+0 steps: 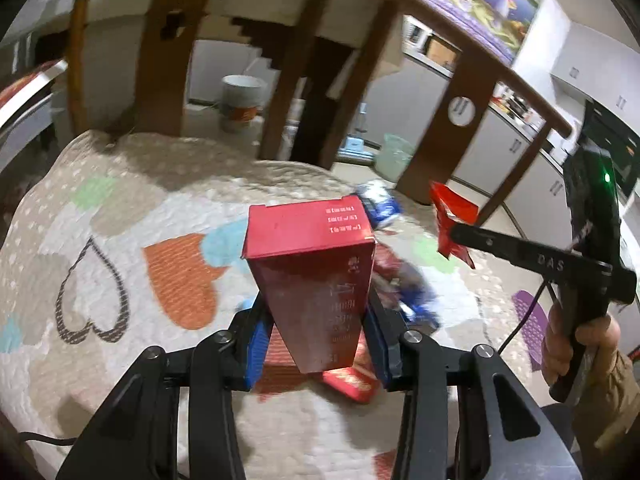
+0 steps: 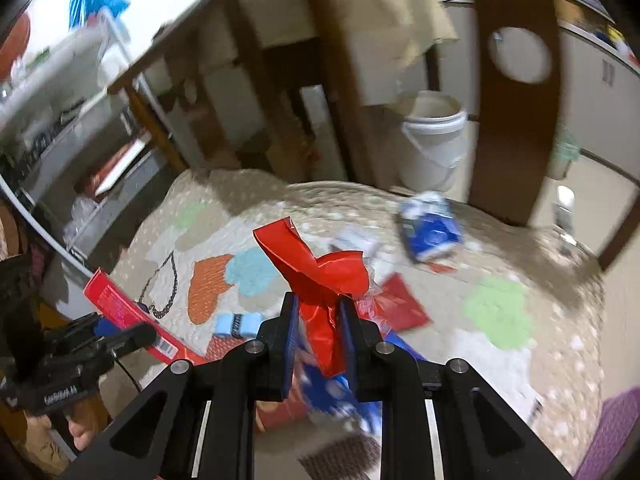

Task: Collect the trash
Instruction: 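Carry the red box and ribbon over the purple basket and open both tools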

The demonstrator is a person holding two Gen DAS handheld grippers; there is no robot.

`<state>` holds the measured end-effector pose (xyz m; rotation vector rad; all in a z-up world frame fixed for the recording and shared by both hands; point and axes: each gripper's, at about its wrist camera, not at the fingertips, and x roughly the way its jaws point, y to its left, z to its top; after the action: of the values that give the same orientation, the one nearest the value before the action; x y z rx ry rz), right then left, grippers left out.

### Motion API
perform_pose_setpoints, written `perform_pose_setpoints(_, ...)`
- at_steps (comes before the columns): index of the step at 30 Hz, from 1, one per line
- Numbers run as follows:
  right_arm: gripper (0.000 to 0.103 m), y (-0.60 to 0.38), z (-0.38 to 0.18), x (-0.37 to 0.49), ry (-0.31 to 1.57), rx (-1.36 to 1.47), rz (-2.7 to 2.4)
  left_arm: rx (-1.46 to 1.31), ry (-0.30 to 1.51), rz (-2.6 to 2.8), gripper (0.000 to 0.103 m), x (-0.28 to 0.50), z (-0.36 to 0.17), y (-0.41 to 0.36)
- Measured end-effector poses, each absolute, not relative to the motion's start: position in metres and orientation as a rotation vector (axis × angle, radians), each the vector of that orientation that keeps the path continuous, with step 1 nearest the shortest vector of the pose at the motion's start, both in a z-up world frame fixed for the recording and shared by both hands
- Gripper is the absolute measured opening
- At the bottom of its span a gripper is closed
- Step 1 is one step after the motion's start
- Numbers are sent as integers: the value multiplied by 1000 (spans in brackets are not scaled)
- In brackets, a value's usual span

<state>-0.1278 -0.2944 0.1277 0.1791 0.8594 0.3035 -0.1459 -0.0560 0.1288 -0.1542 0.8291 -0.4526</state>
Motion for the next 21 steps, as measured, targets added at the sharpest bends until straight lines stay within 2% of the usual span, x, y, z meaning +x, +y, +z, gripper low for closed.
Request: perform_pose_setpoints(21,21,-543,98,-278,687,514,-120,70,848,-802,41,-186,161,-254)
